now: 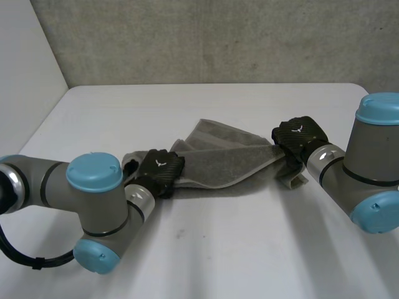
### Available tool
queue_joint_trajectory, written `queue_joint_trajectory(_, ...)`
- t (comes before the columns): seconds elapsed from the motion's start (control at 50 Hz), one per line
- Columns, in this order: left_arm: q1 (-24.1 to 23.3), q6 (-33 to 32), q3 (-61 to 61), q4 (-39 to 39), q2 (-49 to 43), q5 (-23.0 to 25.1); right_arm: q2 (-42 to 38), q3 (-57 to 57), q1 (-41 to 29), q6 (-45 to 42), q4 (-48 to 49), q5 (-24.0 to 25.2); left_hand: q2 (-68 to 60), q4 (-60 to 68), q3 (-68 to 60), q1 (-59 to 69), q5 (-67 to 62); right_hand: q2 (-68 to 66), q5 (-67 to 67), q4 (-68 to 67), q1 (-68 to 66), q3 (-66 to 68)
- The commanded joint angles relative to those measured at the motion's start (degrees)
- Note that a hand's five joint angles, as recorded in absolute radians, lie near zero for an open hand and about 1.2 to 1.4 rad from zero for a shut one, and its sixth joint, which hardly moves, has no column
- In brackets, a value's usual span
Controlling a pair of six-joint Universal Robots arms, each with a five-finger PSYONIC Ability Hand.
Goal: Fold the towel.
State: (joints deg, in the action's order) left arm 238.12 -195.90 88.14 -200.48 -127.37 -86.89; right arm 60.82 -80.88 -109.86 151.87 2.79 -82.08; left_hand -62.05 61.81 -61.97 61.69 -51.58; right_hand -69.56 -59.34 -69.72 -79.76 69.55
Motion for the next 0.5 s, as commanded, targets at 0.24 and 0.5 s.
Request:
queue_joint_trajectory(0.24,2.9,-1.1,1.1,10.0,25.7,-1.2,14.3,9.4,0.6,-5.6,-16.0,0.7,-18.0,18.2,-18.0,18.3,-18.4,-10.4,-10.7,-10.3,-0.2,10.5)
queue_joint_trajectory(0.5,6.1,-0.9,-14.6,35.9,35.7,7.7,21.8,24.5,1.1,-8.4,-33.6,3.0,-18.0,18.2,-18.0,18.3,-18.4,-10.4,-10.7,-10.3,-0.2,10.5)
